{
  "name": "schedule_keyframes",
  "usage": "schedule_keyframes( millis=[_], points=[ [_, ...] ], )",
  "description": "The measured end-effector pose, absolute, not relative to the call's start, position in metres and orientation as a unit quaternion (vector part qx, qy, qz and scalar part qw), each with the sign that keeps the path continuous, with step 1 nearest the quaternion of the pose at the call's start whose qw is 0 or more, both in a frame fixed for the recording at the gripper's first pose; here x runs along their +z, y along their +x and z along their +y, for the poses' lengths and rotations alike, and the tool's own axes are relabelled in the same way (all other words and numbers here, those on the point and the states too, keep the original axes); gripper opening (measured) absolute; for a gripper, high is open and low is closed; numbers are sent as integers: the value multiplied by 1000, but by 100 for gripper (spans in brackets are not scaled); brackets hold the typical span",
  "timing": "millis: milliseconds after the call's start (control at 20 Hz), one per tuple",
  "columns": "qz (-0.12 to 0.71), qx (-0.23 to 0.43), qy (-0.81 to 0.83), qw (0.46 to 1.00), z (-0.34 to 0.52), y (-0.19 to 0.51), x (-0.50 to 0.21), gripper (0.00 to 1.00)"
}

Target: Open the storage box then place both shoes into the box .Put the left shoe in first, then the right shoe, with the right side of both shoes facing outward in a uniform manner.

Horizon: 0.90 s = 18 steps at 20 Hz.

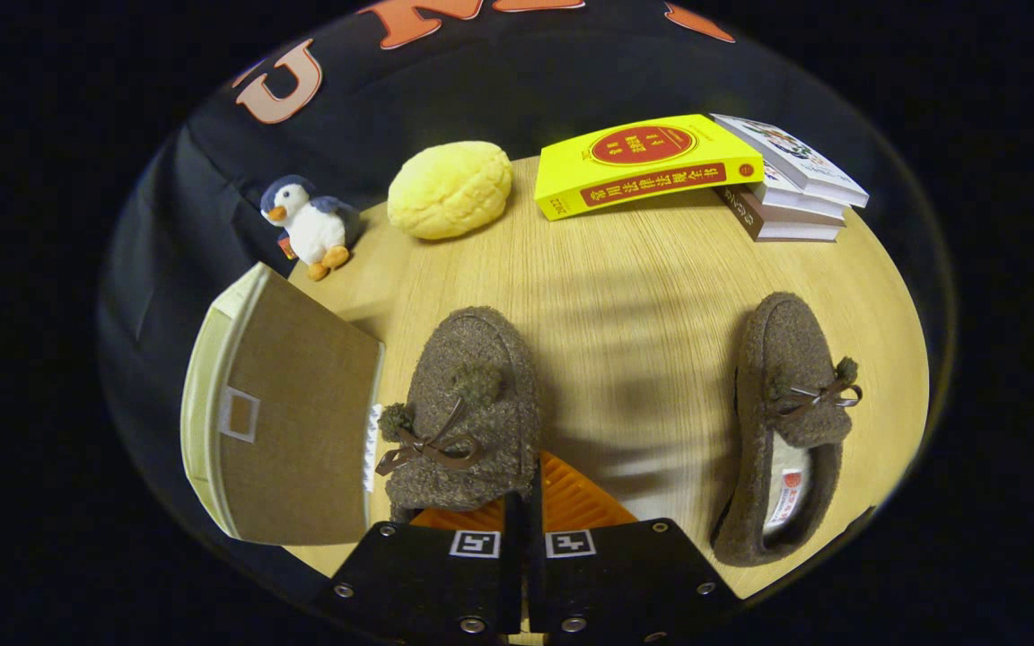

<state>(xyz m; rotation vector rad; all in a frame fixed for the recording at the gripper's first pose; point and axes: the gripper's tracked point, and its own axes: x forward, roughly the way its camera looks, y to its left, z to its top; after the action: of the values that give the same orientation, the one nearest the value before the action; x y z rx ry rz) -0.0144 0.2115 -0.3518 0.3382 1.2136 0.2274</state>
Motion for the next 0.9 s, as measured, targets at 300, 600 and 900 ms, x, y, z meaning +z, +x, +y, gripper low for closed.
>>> schedule_keyframes(
  millis=[300, 600, 900],
  points=[
    [538, 107, 158, 821, 226, -4, -268, 4],
    [517, 118, 163, 832, 270, 10, -209, 4],
    [526, 130, 183, 820, 346, 14, -192, 4]
  ],
)
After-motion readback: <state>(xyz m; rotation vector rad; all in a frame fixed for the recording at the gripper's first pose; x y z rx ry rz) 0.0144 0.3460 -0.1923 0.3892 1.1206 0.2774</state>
